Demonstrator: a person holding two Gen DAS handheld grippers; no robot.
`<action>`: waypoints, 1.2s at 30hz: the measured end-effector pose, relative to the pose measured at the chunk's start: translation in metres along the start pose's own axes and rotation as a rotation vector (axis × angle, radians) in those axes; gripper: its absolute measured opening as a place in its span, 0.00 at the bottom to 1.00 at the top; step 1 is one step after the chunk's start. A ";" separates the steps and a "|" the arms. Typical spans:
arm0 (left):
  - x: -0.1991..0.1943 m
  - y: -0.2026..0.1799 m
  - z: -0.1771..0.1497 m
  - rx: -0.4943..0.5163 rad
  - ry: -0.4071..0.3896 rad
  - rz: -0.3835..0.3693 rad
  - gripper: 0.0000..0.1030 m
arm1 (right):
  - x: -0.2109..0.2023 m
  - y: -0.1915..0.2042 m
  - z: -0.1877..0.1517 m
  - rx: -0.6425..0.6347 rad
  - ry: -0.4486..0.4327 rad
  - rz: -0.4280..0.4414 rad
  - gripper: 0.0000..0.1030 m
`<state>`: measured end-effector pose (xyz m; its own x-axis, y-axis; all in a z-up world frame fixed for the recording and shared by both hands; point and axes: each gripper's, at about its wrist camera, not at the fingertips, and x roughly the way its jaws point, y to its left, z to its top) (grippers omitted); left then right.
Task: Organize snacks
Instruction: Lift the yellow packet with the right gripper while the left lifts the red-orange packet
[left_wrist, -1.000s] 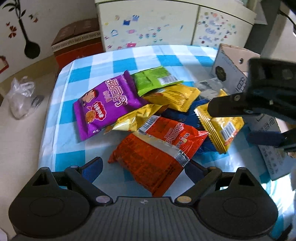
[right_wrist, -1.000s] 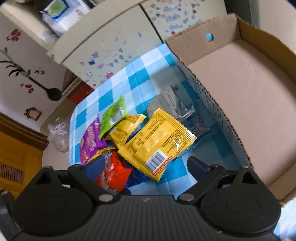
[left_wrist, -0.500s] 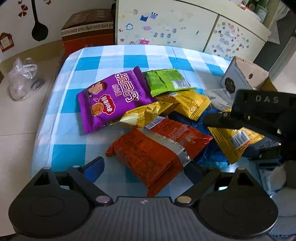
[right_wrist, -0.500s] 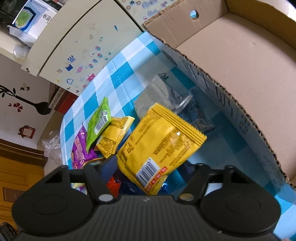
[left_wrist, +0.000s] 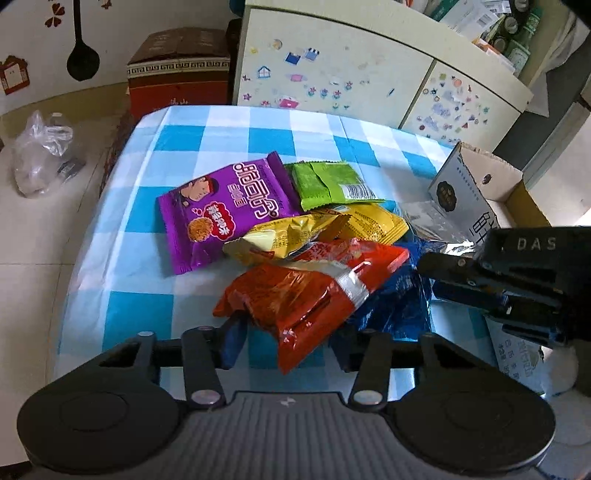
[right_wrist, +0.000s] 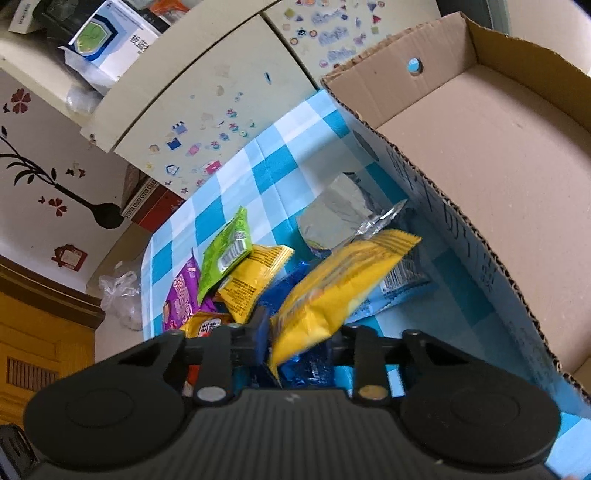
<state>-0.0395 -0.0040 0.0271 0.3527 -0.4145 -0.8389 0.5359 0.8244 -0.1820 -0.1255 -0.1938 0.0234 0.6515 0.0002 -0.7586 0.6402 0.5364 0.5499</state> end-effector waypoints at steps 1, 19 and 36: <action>-0.001 0.000 0.000 0.006 -0.006 0.001 0.48 | -0.001 0.000 -0.001 -0.006 -0.001 0.005 0.22; 0.003 -0.025 -0.009 0.182 -0.080 0.097 0.68 | -0.004 -0.025 0.000 0.151 -0.009 0.047 0.56; -0.003 -0.028 -0.004 0.148 -0.138 0.068 0.52 | -0.003 -0.026 -0.001 0.127 -0.128 -0.069 0.18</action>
<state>-0.0590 -0.0244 0.0322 0.4881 -0.4174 -0.7665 0.6105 0.7909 -0.0419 -0.1444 -0.2068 0.0111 0.6453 -0.1447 -0.7501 0.7263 0.4204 0.5438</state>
